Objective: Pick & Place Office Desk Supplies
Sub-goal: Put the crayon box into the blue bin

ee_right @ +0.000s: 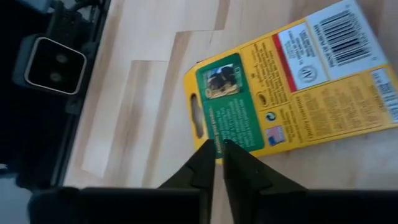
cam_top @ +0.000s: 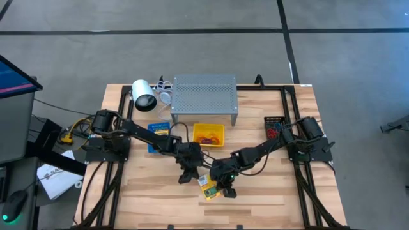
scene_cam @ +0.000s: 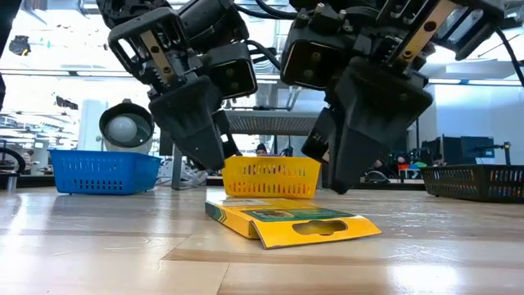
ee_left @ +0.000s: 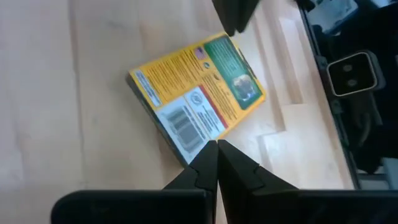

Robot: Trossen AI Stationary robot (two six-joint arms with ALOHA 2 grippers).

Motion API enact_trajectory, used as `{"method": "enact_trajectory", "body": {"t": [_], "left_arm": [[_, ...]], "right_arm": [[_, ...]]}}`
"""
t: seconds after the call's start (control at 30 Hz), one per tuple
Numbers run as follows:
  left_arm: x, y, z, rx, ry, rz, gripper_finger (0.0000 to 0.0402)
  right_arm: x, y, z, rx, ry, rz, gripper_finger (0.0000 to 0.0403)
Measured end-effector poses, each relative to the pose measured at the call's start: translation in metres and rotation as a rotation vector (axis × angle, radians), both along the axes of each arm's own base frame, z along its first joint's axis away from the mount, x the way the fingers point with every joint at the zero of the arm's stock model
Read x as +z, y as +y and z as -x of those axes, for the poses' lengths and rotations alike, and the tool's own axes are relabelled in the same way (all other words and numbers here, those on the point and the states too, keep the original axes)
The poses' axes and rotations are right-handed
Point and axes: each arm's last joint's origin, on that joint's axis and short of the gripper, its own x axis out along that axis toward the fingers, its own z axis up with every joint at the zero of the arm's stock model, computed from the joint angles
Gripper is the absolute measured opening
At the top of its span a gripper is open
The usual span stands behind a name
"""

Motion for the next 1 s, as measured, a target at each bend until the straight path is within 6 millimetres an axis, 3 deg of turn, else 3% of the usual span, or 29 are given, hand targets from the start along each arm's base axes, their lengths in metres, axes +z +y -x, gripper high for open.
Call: {"method": "enact_trajectory", "body": {"t": [0.23,0.5,1.0], "left_arm": [[-0.001,-0.001,-0.002,-0.022,-0.036,-0.023,0.0001],[-0.009,-0.006,-0.002,-0.066,-0.040,-0.054,0.0001],[-0.013,-0.010,-0.003,-0.076,-0.058,-0.088,0.0001]], "right_arm": [[-0.001,0.003,0.003,-0.019,0.047,-0.028,0.0087],[-0.002,0.002,0.004,-0.087,0.087,-0.022,0.0129],[-0.018,0.004,-0.006,-0.187,0.074,-0.054,0.0139]]}}
